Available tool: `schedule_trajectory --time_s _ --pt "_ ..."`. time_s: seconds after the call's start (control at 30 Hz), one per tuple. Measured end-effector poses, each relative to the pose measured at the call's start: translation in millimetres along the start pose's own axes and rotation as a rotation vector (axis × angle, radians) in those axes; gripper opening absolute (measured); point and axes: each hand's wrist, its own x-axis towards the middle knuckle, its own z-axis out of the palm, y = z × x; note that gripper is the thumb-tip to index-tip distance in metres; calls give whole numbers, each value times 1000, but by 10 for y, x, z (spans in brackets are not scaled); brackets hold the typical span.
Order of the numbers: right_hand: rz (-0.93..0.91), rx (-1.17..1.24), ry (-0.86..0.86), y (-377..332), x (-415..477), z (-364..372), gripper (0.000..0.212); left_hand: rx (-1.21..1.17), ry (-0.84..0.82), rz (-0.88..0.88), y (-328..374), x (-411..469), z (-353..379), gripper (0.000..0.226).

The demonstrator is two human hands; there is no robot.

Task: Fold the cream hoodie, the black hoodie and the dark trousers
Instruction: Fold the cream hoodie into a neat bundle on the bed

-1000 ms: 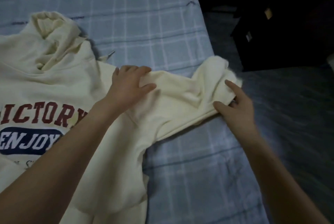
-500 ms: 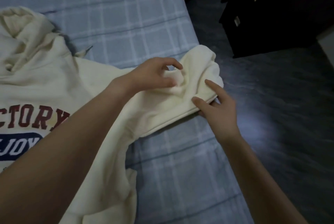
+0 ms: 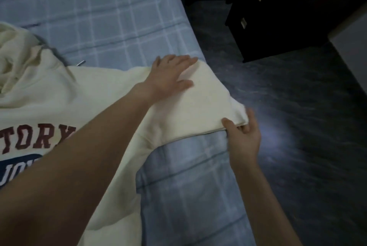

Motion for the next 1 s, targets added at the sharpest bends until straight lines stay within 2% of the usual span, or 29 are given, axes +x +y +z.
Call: schedule_trajectory --time_s 0.1,0.2,0.23,0.3,0.33,0.37,0.43,0.47,0.57,0.7,0.83,0.9,1.0 --pt "26 -34 -37 68 -120 -6 77 42 186 43 -29 -547 79 67" --pt "-14 -138 18 -9 -294 -26 67 27 248 11 -157 -1080 151 63" --pt "-95 -298 82 -40 -368 1 58 26 262 -31 -228 -1216 180 62" --pt "-401 -686 165 -29 -492 93 45 29 279 -127 -353 -1450 229 60" --pt "-550 -772 113 16 -532 191 44 29 291 -180 -384 -1547 260 59" --pt "-639 -831 -17 79 -536 321 47 37 303 -225 -404 -1622 319 58" --pt "-762 -987 -282 244 -481 616 52 84 302 -268 -397 -1690 495 56" --pt "-815 -1081 -357 335 -439 734 52 111 288 -268 -389 -1689 590 56" --pt "-943 -1263 -414 585 -266 872 52 155 298 -262 -442 -1624 799 56" --pt "-924 -1374 -434 648 -216 840 52 125 254 -272 -461 -1630 807 56" --pt "-760 -1425 -534 343 -335 925 54 -115 176 -293 -430 -1743 467 59" --pt "-651 -1319 -650 139 -500 1028 51 -250 242 -330 -482 -1984 274 60" --pt "-724 -1081 -783 -17 -1102 1233 53 -142 409 -431 -598 -2589 257 58"
